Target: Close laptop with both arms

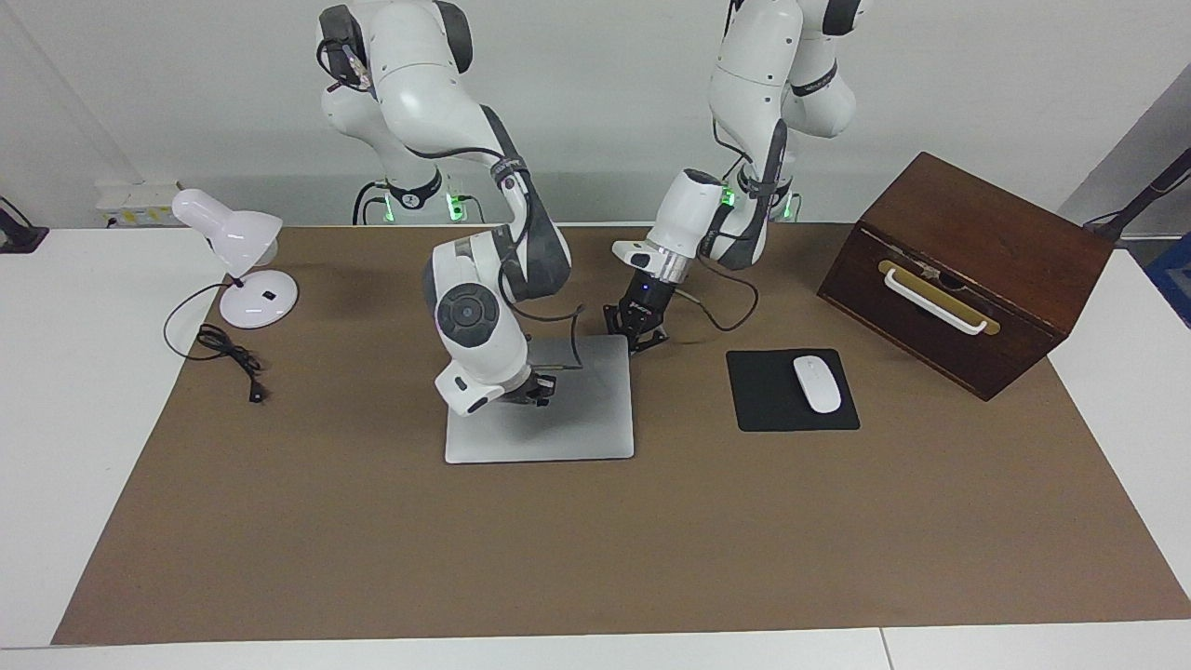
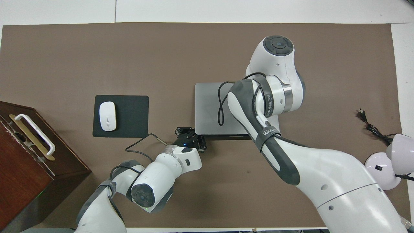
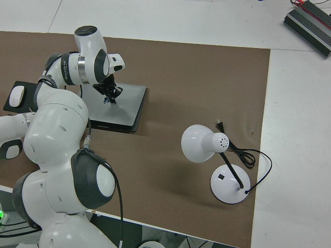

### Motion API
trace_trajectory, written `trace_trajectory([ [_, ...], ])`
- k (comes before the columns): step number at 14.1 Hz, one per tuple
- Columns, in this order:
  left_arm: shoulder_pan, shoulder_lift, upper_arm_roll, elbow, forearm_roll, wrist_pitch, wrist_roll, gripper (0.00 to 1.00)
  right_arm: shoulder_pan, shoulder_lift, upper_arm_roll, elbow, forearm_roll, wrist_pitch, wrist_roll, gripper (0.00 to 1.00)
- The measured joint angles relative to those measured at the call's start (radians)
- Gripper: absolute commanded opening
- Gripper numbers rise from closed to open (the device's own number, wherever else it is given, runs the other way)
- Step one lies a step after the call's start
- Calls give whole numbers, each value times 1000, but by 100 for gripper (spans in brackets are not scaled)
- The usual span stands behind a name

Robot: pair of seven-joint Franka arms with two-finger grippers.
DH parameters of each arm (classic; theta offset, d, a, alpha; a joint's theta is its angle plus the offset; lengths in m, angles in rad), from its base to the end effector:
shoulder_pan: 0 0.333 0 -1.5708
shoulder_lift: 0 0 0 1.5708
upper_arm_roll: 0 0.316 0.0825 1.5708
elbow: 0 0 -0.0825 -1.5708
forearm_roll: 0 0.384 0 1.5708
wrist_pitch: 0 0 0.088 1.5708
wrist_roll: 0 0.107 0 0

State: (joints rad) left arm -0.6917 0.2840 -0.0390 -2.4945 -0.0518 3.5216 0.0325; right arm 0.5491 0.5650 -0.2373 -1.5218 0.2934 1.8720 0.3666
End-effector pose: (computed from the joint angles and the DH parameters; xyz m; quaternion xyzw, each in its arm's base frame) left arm 0.3902 -0.3412 0.2643 0.8750 -0.3203 0.3394 0.1284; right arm 0.6308 0.2508 0.3235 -0.9901 0.0728 0.1151 0.0341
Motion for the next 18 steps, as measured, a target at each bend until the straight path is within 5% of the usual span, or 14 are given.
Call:
trace_trajectory([
  [9,0,0,0,0,0,0,1,0,-24,-30,-35,81,35,-31,3,0],
  [18,0,0,0,0,0,1,-1,0,-241,-180,43,254,-105,-42,-50,0],
])
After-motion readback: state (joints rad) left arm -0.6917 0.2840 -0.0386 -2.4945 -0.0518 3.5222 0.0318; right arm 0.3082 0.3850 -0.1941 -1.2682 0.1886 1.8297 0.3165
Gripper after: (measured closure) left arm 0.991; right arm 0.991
